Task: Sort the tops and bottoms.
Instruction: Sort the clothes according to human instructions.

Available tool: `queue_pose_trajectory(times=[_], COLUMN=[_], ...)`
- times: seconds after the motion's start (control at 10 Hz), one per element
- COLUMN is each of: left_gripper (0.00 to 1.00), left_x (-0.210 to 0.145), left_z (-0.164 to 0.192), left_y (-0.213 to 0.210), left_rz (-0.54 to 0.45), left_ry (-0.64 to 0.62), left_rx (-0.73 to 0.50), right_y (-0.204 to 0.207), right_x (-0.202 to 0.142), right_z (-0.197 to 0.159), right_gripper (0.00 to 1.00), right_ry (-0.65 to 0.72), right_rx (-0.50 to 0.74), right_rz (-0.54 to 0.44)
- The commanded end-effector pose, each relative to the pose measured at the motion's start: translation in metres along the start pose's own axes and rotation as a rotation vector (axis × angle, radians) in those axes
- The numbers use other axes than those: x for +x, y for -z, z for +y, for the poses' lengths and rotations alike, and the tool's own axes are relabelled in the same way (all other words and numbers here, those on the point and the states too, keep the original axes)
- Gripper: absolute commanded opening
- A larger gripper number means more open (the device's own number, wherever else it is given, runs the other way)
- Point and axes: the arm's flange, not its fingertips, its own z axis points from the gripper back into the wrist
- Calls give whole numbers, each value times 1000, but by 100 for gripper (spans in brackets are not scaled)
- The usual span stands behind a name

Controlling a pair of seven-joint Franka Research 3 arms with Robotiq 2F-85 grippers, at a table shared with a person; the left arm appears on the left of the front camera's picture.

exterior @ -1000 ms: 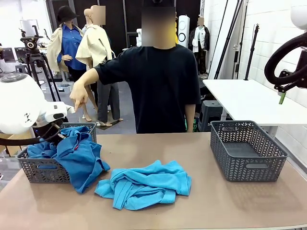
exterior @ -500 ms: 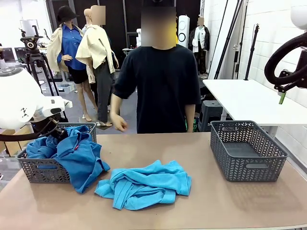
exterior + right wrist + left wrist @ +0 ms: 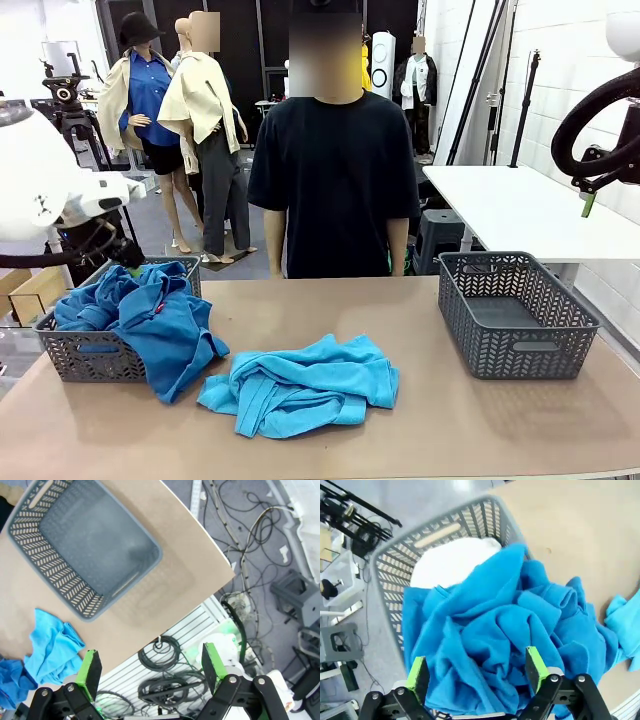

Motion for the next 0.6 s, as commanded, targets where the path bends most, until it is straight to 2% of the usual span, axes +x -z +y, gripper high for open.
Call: queue_pose_trajectory(times=[0.0, 0.2, 0.5], left_gripper=[100, 100, 100], left_x=[13, 26, 9], left_z=[23, 65, 146], left_y=[-19, -43, -63], left_rz=[-15, 25, 41], left_ry=[-17, -44, -176], left_rx=[45, 111, 75], right_y=[-1, -1, -1], right_x=[0, 0, 0], right_z=[0, 0, 0], right_gripper=[100, 100, 100], right_ry=[-7, -7, -7], right_rx=[1, 1, 1], right_rz=[6, 6, 6])
